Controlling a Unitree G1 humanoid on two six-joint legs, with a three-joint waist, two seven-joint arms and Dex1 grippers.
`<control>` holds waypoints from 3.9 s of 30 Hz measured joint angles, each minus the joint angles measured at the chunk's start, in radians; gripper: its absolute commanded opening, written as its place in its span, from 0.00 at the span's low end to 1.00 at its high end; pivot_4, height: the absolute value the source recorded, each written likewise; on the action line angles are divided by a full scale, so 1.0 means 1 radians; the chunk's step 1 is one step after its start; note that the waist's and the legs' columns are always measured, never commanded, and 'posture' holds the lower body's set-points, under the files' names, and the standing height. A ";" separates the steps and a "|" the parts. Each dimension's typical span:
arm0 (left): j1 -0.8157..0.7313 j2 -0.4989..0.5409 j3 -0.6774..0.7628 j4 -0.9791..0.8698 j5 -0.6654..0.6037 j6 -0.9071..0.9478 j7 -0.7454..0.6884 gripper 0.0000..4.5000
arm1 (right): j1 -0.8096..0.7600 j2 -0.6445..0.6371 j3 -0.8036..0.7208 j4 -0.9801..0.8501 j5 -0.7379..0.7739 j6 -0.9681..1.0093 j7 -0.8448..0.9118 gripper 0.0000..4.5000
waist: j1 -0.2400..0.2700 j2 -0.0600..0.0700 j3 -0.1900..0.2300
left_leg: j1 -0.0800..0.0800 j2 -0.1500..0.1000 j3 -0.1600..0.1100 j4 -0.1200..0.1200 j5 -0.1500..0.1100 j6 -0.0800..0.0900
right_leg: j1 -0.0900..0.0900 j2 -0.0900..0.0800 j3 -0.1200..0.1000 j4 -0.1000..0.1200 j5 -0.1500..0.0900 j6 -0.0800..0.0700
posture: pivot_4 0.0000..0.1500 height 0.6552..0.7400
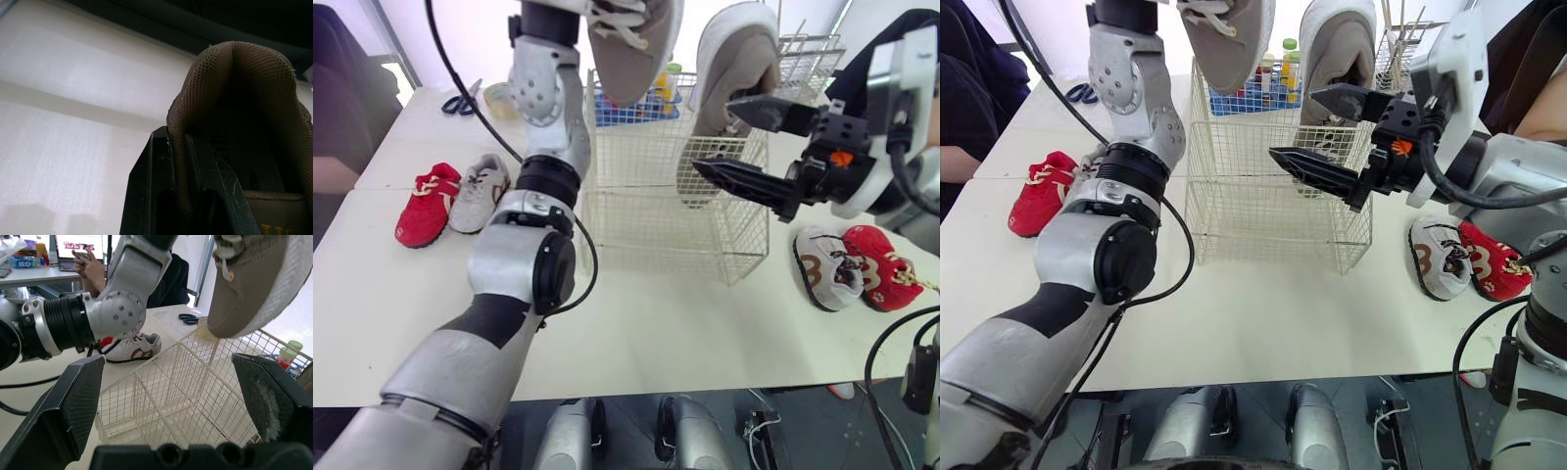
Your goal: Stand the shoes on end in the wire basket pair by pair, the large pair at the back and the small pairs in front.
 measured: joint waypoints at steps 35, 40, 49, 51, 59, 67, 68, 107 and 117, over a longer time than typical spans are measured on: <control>0.362 -0.066 -0.214 -0.072 0.324 -0.033 0.355 0.01 | -0.038 -0.097 0.008 -0.058 0.262 0.022 -0.215 1.00 | 0.002 0.018 -0.026 | 0.018 0.001 -0.002 -0.001 -0.006 0.008 | 0.018 -0.002 -0.001 -0.002 0.001 -0.002 | 1.00 1.00; 0.415 -0.066 -0.233 -0.109 0.325 0.027 0.349 0.01 | -0.034 -0.119 0.001 -0.067 0.289 0.008 -0.215 1.00 | -0.001 0.030 -0.042 | 0.020 0.001 -0.005 -0.002 -0.007 0.009 | 0.023 -0.001 -0.003 -0.011 0.001 -0.001 | 1.00 1.00; 0.499 -0.065 -0.216 -0.238 0.238 0.137 0.336 0.01 | -0.010 -0.147 -0.006 -0.067 0.327 -0.007 -0.218 1.00 | -0.002 0.034 -0.046 | 0.020 0.001 -0.005 -0.003 -0.007 0.010 | 0.023 -0.001 -0.003 -0.012 0.001 -0.001 | 1.00 1.00; 0.526 -0.070 -0.215 -0.270 0.216 0.160 0.328 0.01 | -0.005 -0.159 -0.009 -0.067 0.329 -0.012 -0.218 1.00 | -0.002 0.034 -0.046 | 0.020 0.001 -0.005 -0.003 -0.007 0.010 | 0.023 -0.001 -0.003 -0.012 0.001 -0.002 | 1.00 1.00; 0.635 -0.076 -0.215 -0.371 0.171 0.255 0.303 0.01 | 0.006 -0.169 -0.012 -0.068 0.348 -0.035 -0.216 1.00 | -0.001 0.032 -0.046 | 0.017 0.001 -0.005 -0.002 -0.008 0.011 | 0.022 -0.002 -0.003 -0.015 -0.001 -0.004 | 1.00 1.00; 0.728 -0.053 -0.225 -0.439 0.164 0.320 0.262 0.59 | 0.022 -0.178 -0.012 -0.068 0.350 -0.043 -0.206 1.00 | 0.005 0.030 -0.045 | 0.016 0.001 -0.006 -0.003 -0.009 0.011 | 0.021 -0.002 -0.004 -0.015 -0.001 -0.005 | 1.00 1.00; 0.743 -0.049 -0.227 -0.441 0.165 0.325 0.257 0.72 | 0.022 -0.178 -0.012 -0.068 0.350 -0.044 -0.205 1.00 | 0.006 0.029 -0.044 | 0.016 0.001 -0.006 -0.002 -0.009 0.011 | 0.019 -0.002 -0.004 -0.015 -0.002 -0.006 | 1.00 1.00; 0.916 0.772 -0.081 -1.415 -0.990 1.954 -0.511 0.94 | 0.567 -0.092 -0.308 -0.007 -0.037 0.153 -0.521 1.00 | 0.004 0.022 -0.026 | -0.001 0.000 -0.004 -0.004 -0.002 0.000 | 0.004 0.002 -0.003 -0.015 0.002 0.002 | 1.00 1.00; 0.908 0.711 -0.115 -1.407 -0.970 1.953 -0.519 0.94 | 0.919 0.209 -0.381 -0.173 -0.276 0.003 -0.597 1.00 | -0.001 0.024 -0.024 | 0.000 0.001 -0.003 -0.006 -0.002 -0.001 | 0.004 0.004 0.000 -0.015 0.001 0.001 | 1.00 1.00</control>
